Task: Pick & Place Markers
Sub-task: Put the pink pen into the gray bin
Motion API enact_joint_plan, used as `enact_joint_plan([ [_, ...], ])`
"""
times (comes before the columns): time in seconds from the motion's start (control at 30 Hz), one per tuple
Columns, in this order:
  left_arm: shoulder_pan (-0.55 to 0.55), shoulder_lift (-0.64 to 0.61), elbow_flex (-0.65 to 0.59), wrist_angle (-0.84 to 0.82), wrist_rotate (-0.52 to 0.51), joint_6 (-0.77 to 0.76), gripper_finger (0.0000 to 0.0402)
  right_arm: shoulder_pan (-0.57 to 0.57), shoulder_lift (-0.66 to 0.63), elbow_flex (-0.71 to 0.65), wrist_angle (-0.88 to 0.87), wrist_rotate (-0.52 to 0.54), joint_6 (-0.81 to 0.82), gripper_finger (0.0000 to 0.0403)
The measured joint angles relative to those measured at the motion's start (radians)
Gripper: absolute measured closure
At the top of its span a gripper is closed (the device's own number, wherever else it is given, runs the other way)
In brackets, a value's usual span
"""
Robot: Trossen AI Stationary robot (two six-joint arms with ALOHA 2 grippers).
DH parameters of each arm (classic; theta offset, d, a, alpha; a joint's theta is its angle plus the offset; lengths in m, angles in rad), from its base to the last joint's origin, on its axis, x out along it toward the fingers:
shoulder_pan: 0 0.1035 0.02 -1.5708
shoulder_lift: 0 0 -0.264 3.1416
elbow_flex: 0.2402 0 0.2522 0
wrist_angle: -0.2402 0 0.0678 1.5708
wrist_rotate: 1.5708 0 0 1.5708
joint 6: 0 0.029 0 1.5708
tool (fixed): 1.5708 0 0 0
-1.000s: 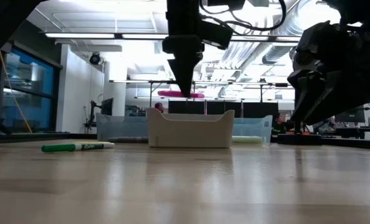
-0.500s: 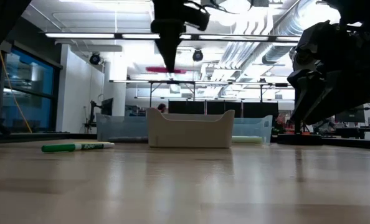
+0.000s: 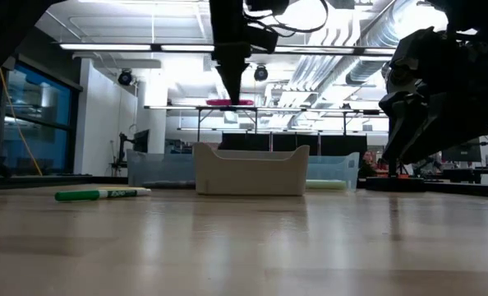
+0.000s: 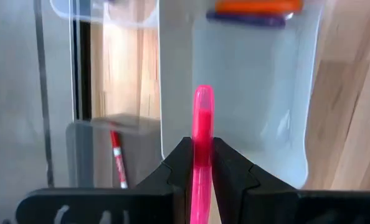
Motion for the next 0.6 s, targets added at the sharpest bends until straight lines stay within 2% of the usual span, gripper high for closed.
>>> enact_joint_plan([
  [0.33, 0.041, 0.0, -0.003, 0.115, 0.155, 0.067, 0.0363, 0.0, 0.0, 0.0, 0.003, 0.013, 0.014, 0.0263],
  [0.6, 0.061, 0.001, -0.129, 0.198, 0.228, 0.075, 0.0363, 0.002, -0.071, 0.0, 0.011, 0.023, -0.052, 0.0263],
])
